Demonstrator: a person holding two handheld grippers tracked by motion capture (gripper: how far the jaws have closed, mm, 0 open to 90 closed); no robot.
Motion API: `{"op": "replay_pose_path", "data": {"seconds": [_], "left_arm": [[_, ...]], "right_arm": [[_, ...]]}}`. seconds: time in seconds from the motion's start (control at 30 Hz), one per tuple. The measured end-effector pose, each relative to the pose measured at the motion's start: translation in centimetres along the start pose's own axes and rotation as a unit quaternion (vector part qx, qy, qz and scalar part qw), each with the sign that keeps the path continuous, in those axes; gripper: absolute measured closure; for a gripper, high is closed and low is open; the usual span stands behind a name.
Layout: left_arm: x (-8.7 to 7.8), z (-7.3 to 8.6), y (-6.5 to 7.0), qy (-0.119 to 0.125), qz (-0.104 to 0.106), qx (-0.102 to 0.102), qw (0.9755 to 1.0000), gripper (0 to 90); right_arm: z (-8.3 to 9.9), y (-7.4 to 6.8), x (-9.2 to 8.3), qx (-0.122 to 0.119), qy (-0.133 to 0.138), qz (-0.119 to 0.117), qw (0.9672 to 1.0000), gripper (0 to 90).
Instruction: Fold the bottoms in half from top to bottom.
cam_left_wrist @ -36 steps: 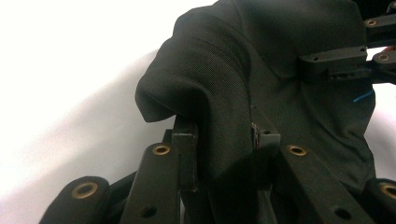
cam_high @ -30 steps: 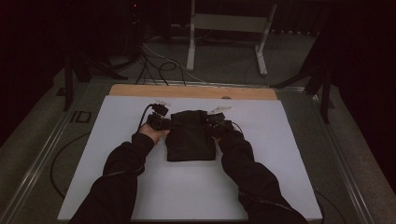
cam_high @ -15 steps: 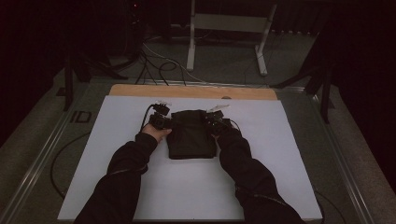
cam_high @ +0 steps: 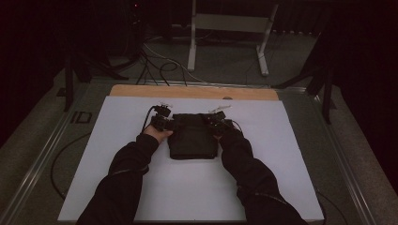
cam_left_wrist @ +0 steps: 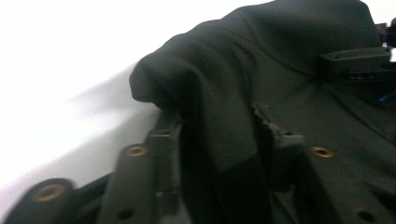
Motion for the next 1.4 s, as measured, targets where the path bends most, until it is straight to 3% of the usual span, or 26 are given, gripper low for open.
{"op": "replay_pose_path", "data": {"seconds": [0.2, 0.47, 0.6, 0.77, 0.87, 0.93, 1.0, 1.27, 1.4], "left_arm": [[-0.3, 0.2, -0.4, -0.007, -0.001, -0.018, 0.9998, 41.2], [-1.7, 0.1, -1.1, 0.013, 0.003, -0.035, 0.9993, 33.4], [-2.5, 0.0, -0.2, 0.031, 0.03, -0.011, 0.999, 19.5], [-3.3, -0.1, 1.0, 0.037, 0.024, 0.034, 0.9985, 10.1], [-3.8, -0.1, 1.6, 0.038, 0.019, 0.061, 0.9972, 0.0], [-4.3, -0.2, 1.8, 0.05, 0.01, 0.073, 0.996, 0.0], [-4.7, -0.2, 2.0, 0.053, 0.014, 0.075, 0.9956, 0.0], [-5.5, 0.6, 2.5, 0.029, 0.027, 0.086, 0.9955, 0.0], [-6.1, 0.9, 2.8, 0.034, 0.018, 0.105, 0.9937, 0.0]], "right_arm": [[0.3, 0.8, -0.1, 0.004, -0.003, 0.01, 0.9999, 54.5], [0.2, 1.3, -0.6, 0.004, 0.005, 0.02, 0.9998, 40.3], [-0.3, 1.2, -1.2, 0.013, 0.019, 0.01, 0.9997, 28.9], [-1.1, 0.5, -2.0, 0.014, 0.043, -0.015, 0.9989, 13.6], [-1.4, -0.2, -2.4, 0.001, 0.05, -0.03, 0.9983, 13.2], [-1.5, -0.7, -2.5, -0.003, 0.049, -0.048, 0.9976, 9.2], [-1.6, -1.0, -2.8, -0.006, 0.055, -0.058, 0.9968, 9.1], [-2.2, -2.0, -3.9, -0.027, 0.06, -0.083, 0.9944, 8.9], [-2.3, -2.3, -4.3, -0.039, 0.059, -0.089, 0.9935, 8.9]]}}
Point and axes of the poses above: each handheld gripper's, and its own axes: x roughly forward along the jaws, z roughly out of its underside, y roughly to its right, the point moved 9 cm from there along x, roughly forward along the jaws, and after that the axes turned 6 degrees about -y, right-handed, at the moved point
